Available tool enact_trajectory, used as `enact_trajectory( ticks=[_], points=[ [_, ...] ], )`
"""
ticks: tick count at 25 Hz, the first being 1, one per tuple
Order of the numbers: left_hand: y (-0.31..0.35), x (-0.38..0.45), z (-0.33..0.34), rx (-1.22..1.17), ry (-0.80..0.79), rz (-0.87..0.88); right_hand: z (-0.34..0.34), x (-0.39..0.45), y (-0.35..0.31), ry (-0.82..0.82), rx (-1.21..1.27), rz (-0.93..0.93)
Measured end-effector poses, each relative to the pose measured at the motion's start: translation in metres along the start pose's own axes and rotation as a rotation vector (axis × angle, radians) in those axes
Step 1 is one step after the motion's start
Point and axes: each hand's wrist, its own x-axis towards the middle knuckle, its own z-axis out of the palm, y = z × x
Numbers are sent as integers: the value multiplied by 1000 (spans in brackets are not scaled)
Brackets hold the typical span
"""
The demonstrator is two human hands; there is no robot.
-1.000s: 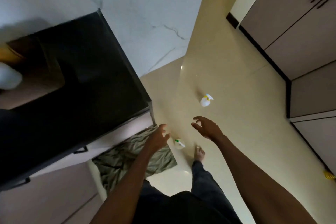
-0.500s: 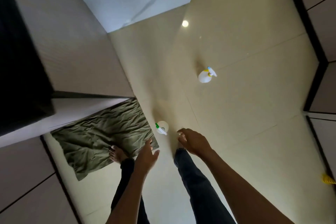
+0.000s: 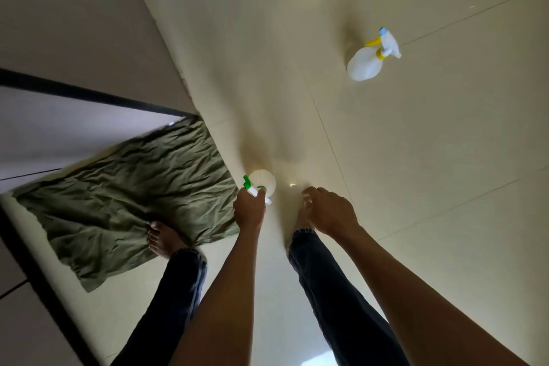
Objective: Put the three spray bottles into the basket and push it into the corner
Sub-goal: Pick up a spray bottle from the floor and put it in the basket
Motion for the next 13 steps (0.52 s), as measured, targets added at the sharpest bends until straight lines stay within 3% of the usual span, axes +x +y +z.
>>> enact_trajectory(
  ticks=[5,9,13],
  points=[
    [3,-21,-6,-58,62,33,-5,-14,14,-1,-6,-1],
    [30,-94,-76,75,121,359,-46,-57,4,78,7,-37],
    [74,-202,-171,185,233,689,-110,-117,-32,233,-68,-209]
  ],
)
